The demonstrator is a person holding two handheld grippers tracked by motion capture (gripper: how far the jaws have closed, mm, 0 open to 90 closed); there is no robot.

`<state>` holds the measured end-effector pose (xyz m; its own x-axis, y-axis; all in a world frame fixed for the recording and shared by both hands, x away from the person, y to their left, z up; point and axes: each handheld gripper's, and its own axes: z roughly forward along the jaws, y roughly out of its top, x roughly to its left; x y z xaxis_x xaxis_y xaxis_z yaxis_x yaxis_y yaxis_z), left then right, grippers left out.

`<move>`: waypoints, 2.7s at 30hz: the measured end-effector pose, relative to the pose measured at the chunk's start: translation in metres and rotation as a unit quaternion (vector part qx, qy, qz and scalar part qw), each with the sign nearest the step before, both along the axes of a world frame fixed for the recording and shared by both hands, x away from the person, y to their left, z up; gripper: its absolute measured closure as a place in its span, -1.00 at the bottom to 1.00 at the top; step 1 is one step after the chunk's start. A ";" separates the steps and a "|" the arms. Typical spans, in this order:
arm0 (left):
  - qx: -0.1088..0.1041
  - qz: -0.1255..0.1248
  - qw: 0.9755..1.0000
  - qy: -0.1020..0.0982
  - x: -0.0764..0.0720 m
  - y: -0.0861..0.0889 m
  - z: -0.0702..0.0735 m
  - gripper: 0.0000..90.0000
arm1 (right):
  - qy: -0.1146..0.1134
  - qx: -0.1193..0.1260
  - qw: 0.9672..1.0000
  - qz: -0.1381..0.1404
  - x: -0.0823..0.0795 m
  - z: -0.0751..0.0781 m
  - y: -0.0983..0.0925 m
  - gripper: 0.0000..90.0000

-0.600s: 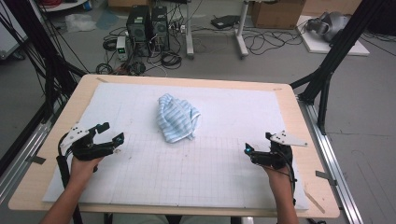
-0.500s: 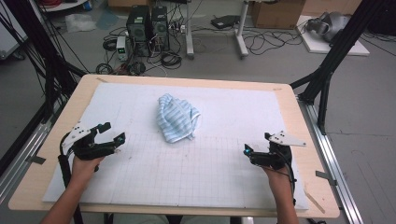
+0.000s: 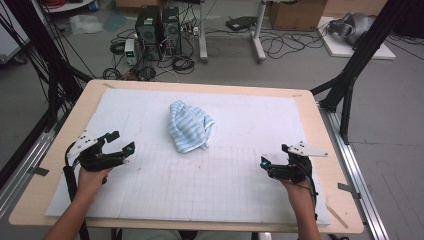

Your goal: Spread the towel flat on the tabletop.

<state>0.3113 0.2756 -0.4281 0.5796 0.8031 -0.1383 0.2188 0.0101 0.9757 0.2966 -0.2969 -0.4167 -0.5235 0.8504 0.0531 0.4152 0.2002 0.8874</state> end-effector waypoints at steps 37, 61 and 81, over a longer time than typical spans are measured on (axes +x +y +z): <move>0.003 0.001 1.000 0.012 -0.001 0.001 -0.004 -0.57 | 0.041 -0.030 0.976 0.213 0.101 0.028 0.185 -0.41; 0.001 0.010 1.000 0.019 0.002 0.007 -0.006 -0.56 | 0.044 -0.105 0.975 0.192 0.134 0.021 0.224 0.69; 0.001 0.013 1.000 0.024 0.003 0.005 -0.007 -0.55 | 0.004 -0.021 0.980 0.199 0.124 0.067 0.191 0.81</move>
<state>0.3143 0.2809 -0.4352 0.5514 0.8179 -0.1643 0.2646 0.0153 0.9642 0.4208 -0.1055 -0.3499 -0.8143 0.5798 0.0279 0.3030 0.3836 0.8724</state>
